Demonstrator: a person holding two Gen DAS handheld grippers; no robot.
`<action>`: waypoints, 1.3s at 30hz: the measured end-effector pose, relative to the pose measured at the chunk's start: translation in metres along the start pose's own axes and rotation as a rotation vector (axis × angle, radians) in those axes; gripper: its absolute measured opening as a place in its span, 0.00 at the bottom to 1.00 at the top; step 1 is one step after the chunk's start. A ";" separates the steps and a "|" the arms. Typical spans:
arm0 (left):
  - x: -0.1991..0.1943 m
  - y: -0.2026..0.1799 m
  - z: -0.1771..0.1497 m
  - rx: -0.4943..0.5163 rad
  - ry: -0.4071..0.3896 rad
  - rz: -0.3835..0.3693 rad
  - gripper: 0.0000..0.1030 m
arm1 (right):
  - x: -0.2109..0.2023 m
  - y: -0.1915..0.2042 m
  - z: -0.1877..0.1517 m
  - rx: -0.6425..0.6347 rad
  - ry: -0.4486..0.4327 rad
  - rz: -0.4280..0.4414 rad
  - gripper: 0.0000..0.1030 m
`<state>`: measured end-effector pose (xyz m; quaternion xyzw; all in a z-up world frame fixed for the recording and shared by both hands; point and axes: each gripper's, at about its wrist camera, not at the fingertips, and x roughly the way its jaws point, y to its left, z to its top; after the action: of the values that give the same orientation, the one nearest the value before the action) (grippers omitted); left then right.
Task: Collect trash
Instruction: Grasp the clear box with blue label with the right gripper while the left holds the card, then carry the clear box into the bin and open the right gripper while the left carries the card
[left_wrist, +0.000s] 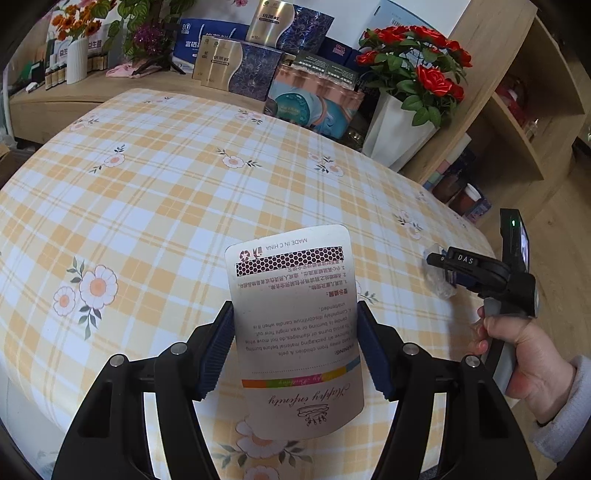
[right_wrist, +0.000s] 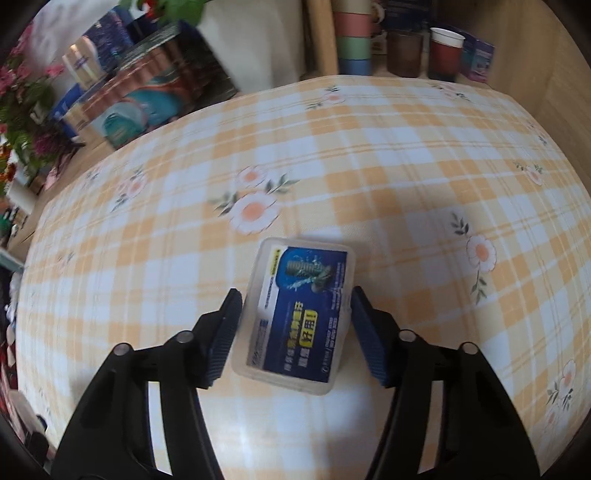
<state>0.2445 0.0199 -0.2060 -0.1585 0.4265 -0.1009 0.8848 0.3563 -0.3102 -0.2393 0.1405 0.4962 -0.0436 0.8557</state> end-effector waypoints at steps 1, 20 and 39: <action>-0.003 -0.001 -0.001 0.003 -0.004 -0.002 0.61 | -0.007 0.002 -0.006 -0.021 -0.008 0.020 0.56; -0.093 -0.031 -0.032 0.089 -0.065 -0.051 0.61 | -0.132 0.029 -0.087 -0.240 -0.204 0.149 0.55; -0.178 -0.013 -0.087 0.076 -0.078 -0.089 0.61 | -0.251 0.051 -0.227 -0.436 -0.348 0.256 0.55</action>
<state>0.0659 0.0463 -0.1234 -0.1473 0.3800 -0.1500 0.9008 0.0509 -0.2128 -0.1192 0.0056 0.3180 0.1486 0.9363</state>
